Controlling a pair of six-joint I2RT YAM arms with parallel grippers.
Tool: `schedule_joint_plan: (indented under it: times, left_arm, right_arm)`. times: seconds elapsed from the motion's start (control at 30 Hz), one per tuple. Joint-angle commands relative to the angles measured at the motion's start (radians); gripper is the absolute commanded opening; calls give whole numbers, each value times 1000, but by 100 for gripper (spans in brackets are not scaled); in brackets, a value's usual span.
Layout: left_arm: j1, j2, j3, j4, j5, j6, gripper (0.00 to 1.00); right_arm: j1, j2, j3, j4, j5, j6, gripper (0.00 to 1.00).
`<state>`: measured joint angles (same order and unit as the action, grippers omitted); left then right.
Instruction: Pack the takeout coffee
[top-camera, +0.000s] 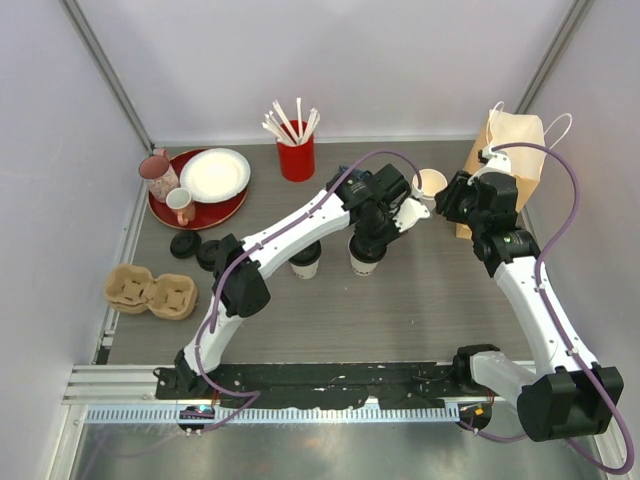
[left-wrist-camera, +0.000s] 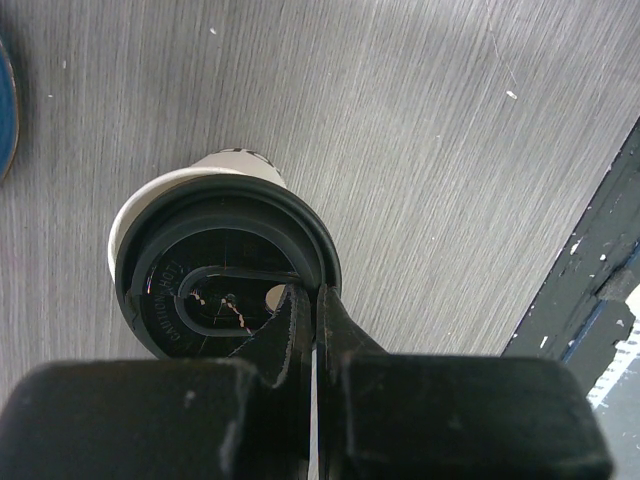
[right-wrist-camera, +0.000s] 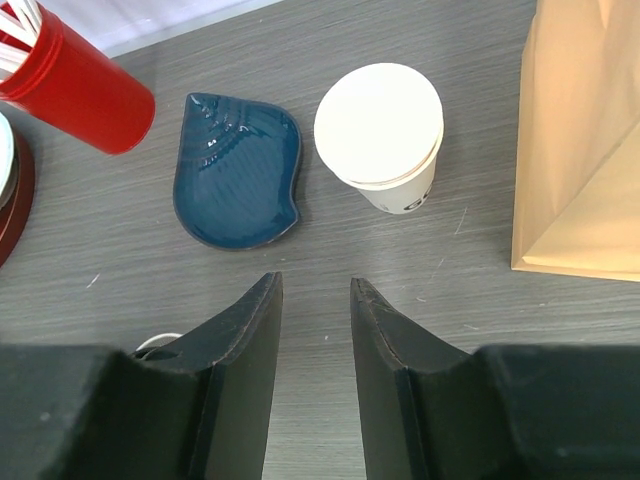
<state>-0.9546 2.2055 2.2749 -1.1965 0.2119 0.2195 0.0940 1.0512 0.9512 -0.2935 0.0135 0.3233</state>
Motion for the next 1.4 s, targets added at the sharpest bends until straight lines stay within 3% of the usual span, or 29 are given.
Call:
schedule_joint_plan:
  times: [0.0,1.37]
  left_arm:
    - [10,10,34,17,34,14,0]
    - [45,-46,-37,40,92,12,0]
  right_arm:
    - [-5,-30,20,7,-1,-21,39]
    - [-7,-28,9,8,-50,-9,39]
